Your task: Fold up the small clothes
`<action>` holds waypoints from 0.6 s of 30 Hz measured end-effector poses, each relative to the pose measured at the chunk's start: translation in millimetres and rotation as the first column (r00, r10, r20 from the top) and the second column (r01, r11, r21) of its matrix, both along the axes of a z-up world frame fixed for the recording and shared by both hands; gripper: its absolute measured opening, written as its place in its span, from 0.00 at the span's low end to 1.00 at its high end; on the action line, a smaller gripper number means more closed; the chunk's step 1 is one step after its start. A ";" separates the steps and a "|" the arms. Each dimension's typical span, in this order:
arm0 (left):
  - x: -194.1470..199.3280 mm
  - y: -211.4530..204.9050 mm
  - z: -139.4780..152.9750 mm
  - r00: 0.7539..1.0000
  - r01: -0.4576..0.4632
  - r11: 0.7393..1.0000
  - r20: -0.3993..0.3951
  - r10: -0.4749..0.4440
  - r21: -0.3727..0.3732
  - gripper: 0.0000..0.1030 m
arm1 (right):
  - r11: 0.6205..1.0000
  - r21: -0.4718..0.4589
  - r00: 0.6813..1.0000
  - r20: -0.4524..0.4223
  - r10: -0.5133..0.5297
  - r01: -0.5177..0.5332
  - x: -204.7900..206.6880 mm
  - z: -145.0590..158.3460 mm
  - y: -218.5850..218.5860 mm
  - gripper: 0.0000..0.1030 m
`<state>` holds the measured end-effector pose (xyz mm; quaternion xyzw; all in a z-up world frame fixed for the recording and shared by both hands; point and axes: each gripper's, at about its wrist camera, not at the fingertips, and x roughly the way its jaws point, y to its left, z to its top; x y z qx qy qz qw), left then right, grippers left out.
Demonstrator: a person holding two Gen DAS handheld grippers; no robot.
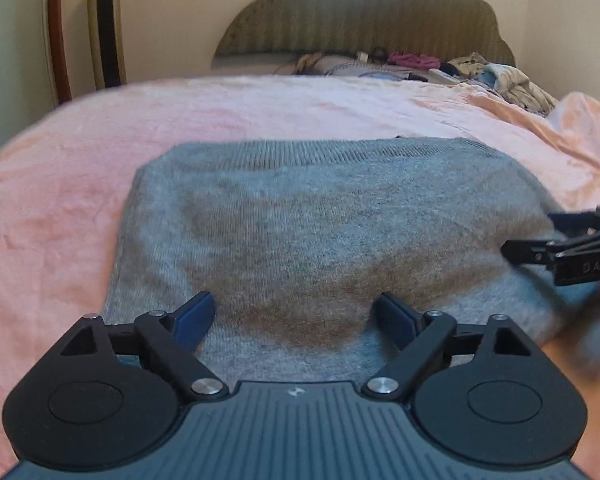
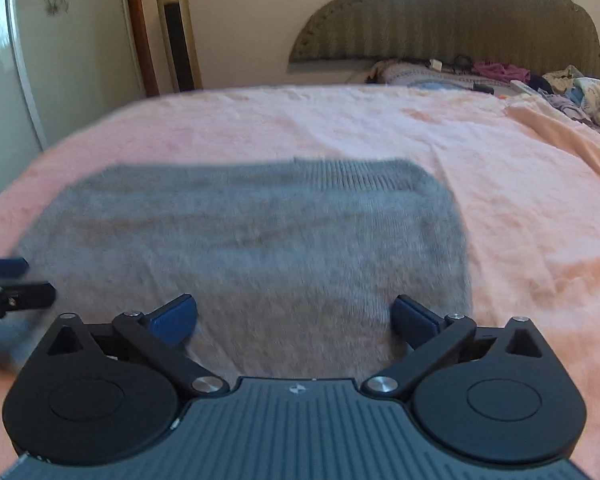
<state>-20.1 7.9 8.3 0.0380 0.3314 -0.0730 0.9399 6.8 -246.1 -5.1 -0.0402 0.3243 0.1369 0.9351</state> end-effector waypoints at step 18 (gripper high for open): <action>-65.7 118.9 -13.0 0.927 -0.374 0.450 -0.309 0.214 -0.811 0.98 | 0.736 0.584 0.924 -0.350 -0.151 0.342 -66.9 10.6 -131.2 0.96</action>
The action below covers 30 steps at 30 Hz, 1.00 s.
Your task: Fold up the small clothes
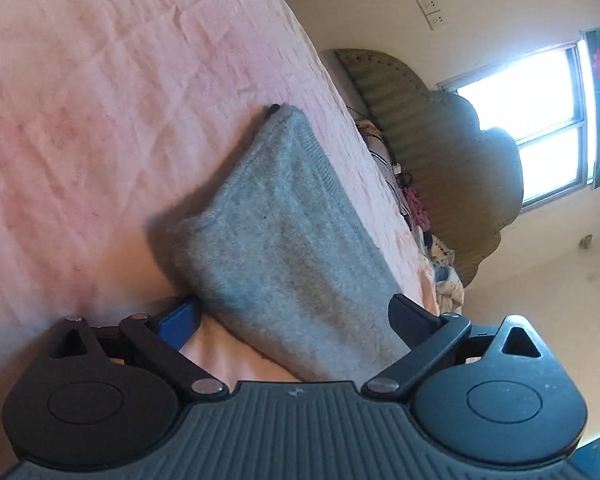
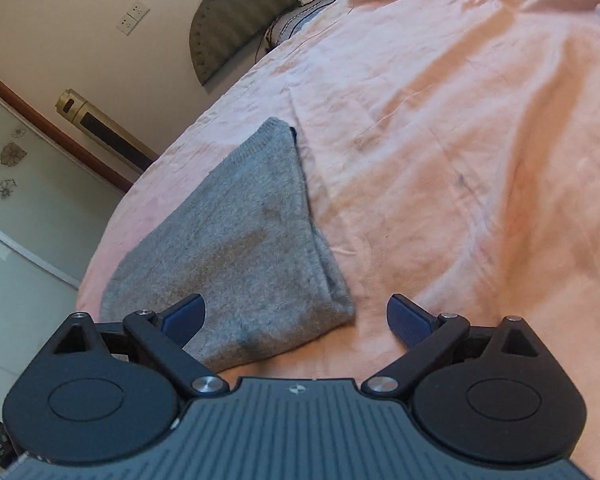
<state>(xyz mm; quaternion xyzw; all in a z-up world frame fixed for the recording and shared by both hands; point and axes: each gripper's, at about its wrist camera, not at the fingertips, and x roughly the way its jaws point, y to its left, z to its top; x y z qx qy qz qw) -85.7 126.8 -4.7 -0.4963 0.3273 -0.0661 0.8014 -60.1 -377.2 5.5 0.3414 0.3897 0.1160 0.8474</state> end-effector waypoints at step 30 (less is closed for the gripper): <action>41.1 -1.3 95.4 0.983 -0.027 0.681 0.142 -0.114 0.732 1.00 | 0.991 -0.118 0.991 0.105 0.080 -0.067 75.3 35.4 -15.3 0.75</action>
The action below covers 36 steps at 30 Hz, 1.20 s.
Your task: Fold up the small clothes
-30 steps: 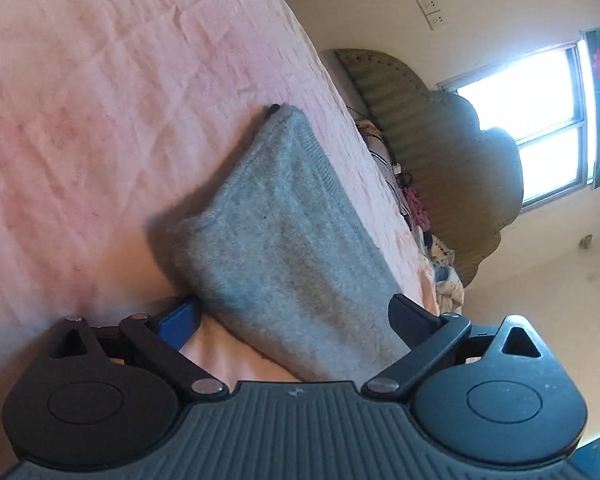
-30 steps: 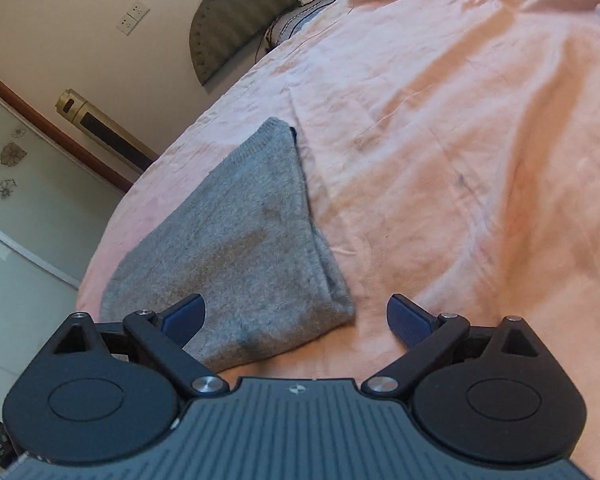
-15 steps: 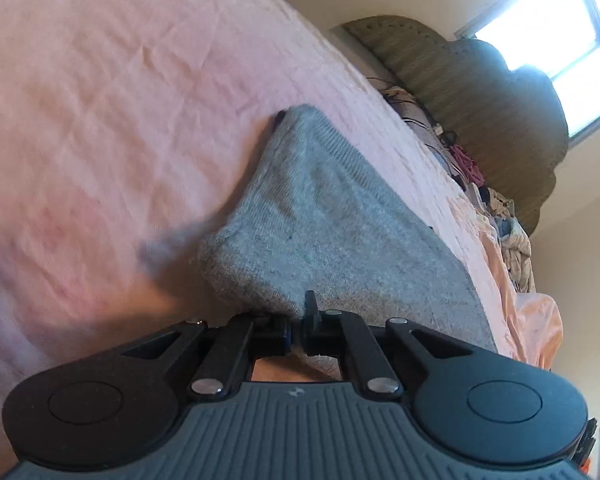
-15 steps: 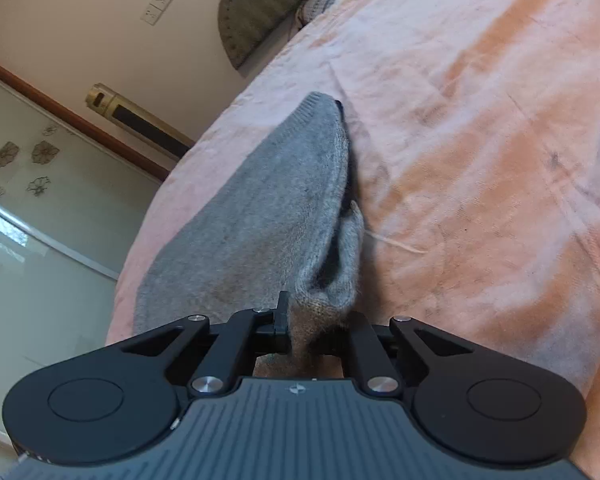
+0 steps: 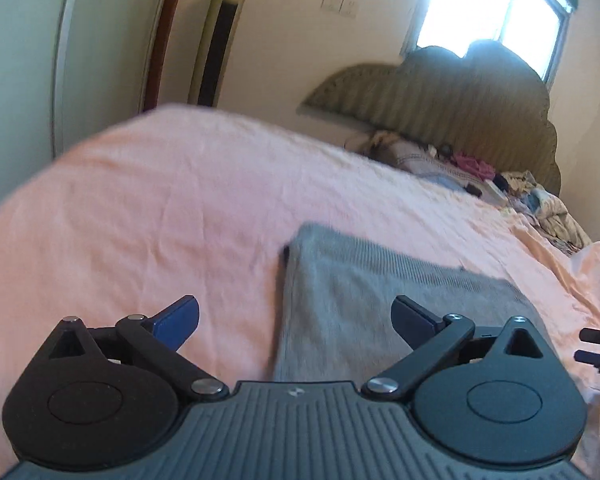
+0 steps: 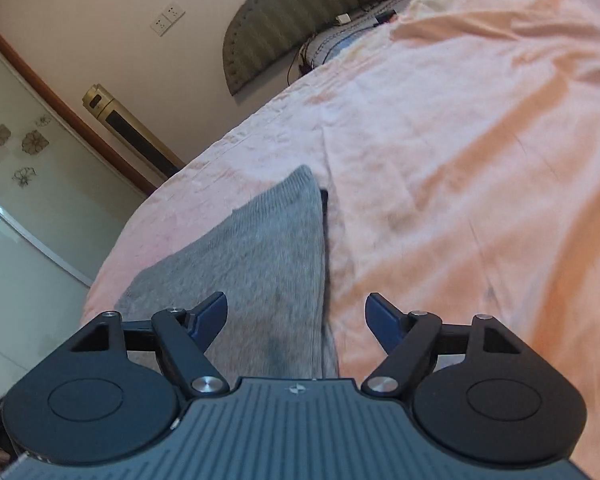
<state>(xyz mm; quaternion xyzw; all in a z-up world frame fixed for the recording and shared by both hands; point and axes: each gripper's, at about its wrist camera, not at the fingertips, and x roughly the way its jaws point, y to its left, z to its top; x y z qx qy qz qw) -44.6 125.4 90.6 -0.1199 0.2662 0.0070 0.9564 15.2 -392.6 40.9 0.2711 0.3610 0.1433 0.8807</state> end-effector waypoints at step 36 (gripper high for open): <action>178.3 -100.1 -78.7 0.980 0.070 0.947 -0.199 -0.007 0.314 0.86 | 0.896 -0.438 0.995 0.036 0.096 -0.071 145.1 -31.6 131.0 0.81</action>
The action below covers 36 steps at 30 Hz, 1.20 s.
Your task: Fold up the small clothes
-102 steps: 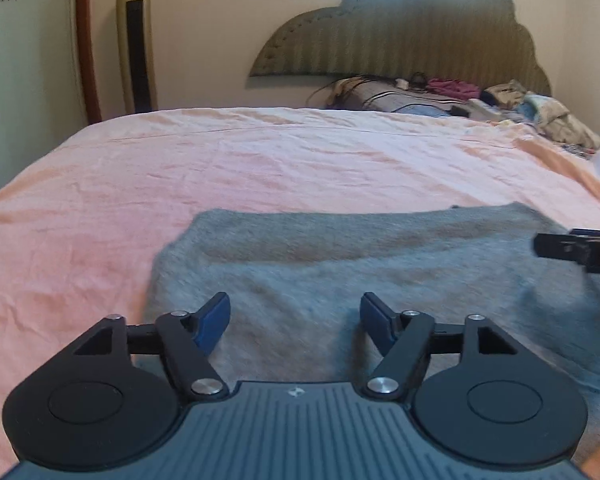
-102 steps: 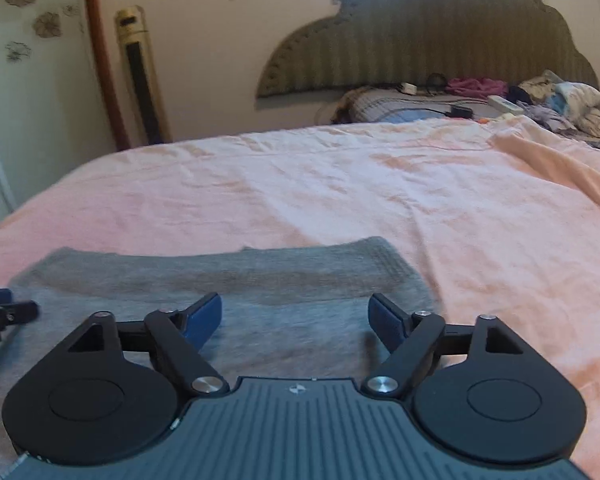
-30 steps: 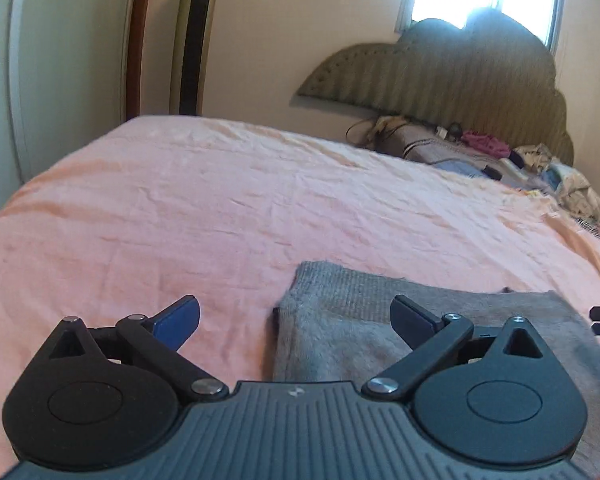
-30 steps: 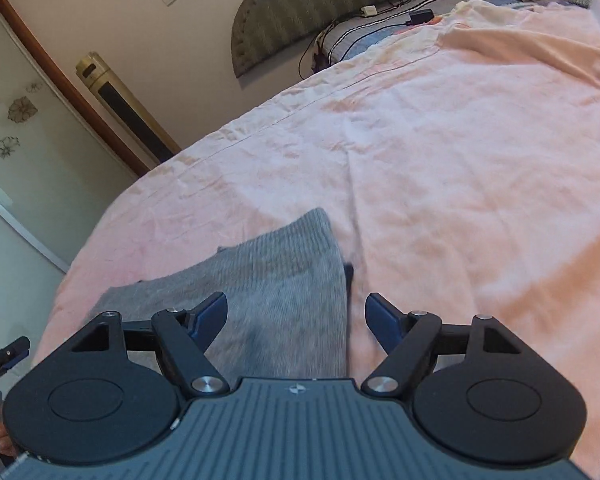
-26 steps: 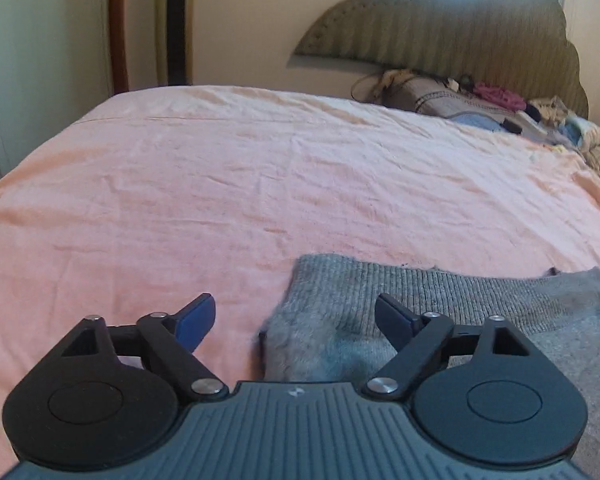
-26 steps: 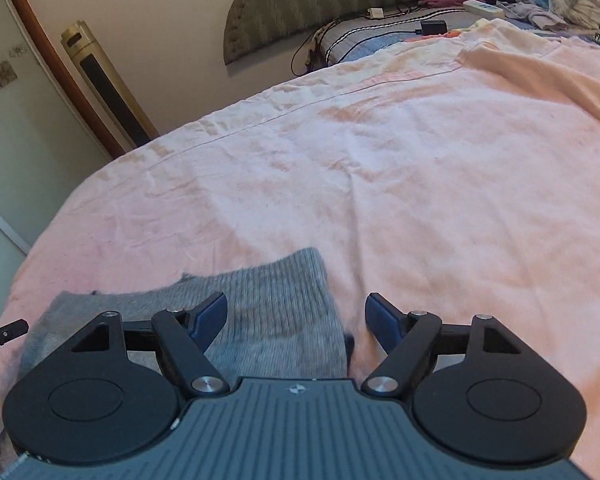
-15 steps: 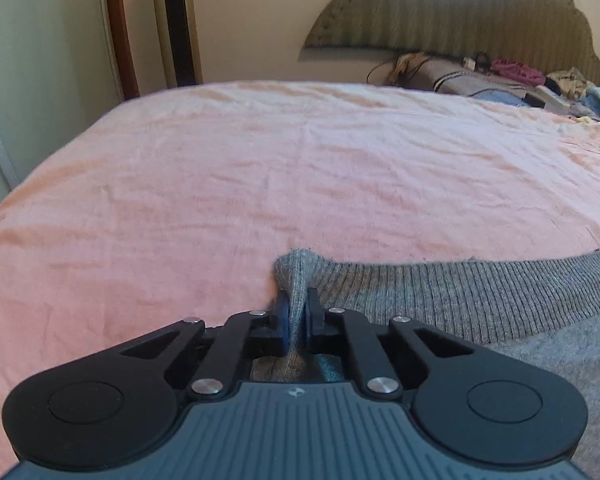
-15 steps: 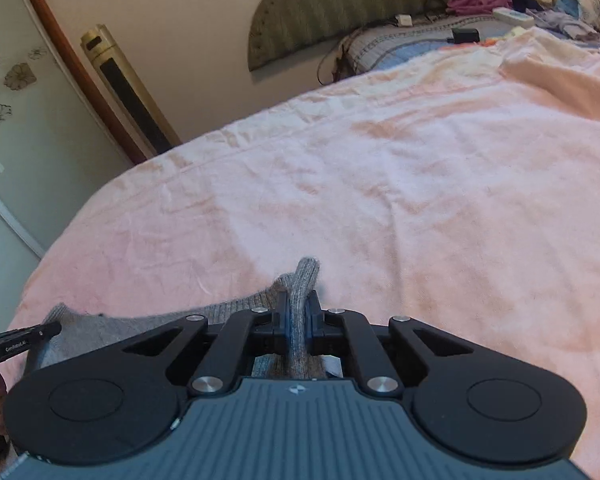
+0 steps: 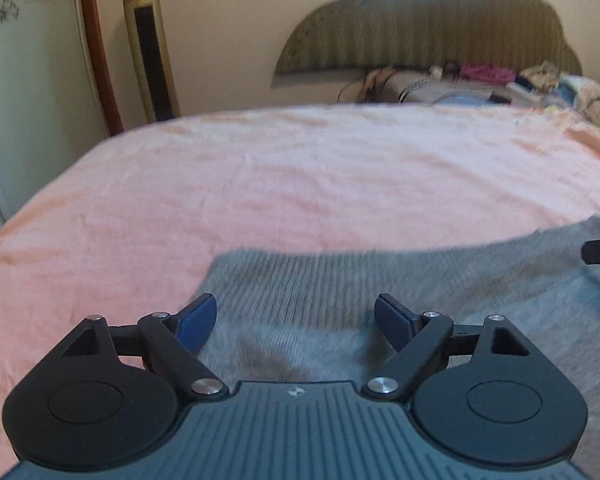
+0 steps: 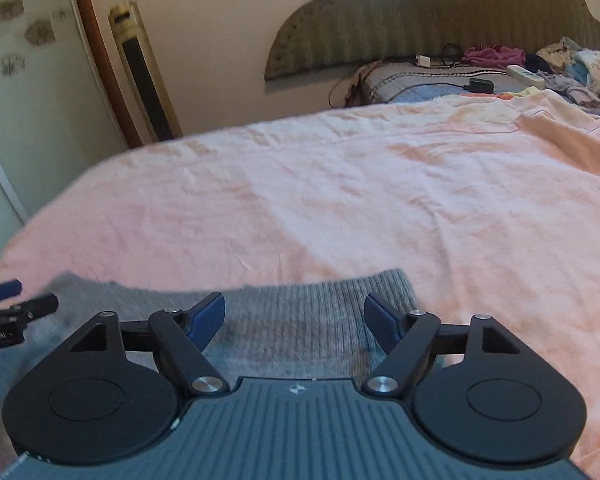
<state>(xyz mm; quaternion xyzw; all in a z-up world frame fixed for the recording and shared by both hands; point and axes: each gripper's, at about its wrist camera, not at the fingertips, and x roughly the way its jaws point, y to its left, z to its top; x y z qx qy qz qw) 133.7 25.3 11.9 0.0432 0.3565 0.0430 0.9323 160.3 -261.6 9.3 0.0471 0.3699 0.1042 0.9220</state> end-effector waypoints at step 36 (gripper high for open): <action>-86.9 20.7 -6.2 0.995 0.088 0.989 0.059 -0.082 -0.122 0.97 | 0.987 -0.123 0.991 0.103 -0.087 0.100 -65.3 -4.7 -6.1 1.00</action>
